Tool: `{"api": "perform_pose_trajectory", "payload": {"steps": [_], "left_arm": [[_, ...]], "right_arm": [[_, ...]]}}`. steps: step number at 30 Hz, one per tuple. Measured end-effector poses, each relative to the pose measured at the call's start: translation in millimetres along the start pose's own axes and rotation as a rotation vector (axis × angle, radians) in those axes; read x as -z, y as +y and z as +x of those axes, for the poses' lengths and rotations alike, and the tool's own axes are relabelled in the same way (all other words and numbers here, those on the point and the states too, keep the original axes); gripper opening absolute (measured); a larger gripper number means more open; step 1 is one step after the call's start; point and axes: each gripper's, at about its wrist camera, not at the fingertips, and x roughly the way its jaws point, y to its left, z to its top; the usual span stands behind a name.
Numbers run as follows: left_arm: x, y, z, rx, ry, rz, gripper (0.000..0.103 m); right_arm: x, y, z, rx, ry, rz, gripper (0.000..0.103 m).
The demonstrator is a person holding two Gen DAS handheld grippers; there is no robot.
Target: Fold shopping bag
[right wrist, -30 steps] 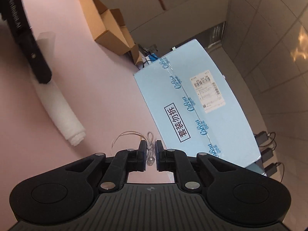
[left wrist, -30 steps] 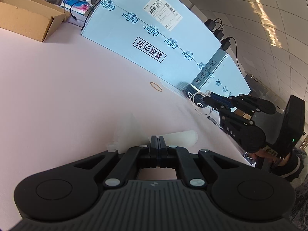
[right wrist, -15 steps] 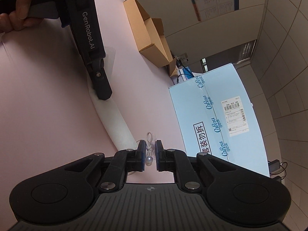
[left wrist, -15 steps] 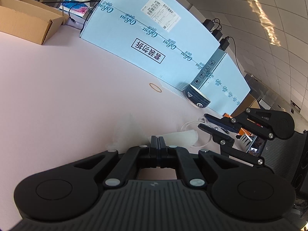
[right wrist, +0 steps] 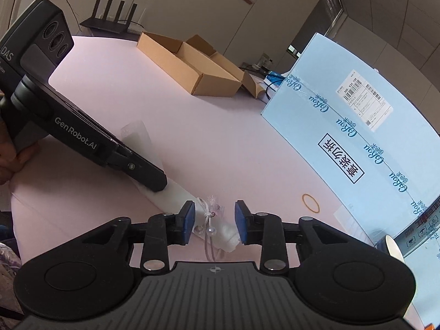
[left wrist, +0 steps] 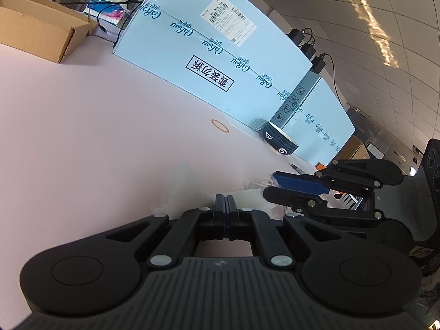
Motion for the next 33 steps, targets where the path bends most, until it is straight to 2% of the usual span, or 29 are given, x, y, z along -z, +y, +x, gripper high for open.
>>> {"api": "perform_pose_trajectory", "payload": {"steps": [7, 13, 19, 28, 33], "left_arm": [[0, 0, 0, -0.001, 0.002, 0.0, 0.002], [-1, 1, 0, 0.001, 0.005, -0.007, 0.002], [-1, 1, 0, 0.001, 0.006, -0.014, 0.002], [-3, 4, 1, 0.013, 0.013, -0.037, 0.002], [-4, 5, 1, 0.017, 0.015, -0.045, 0.002]], "right_arm": [[7, -21, -30, 0.026, -0.065, 0.015, 0.031], [26, -18, -26, 0.044, -0.066, -0.298, 0.025], [32, -6, -6, -0.042, -0.034, -0.467, 0.025], [34, 1, 4, -0.125, 0.002, -0.642, 0.025], [20, -14, 15, -0.26, 0.071, -0.636, 0.021]]}}
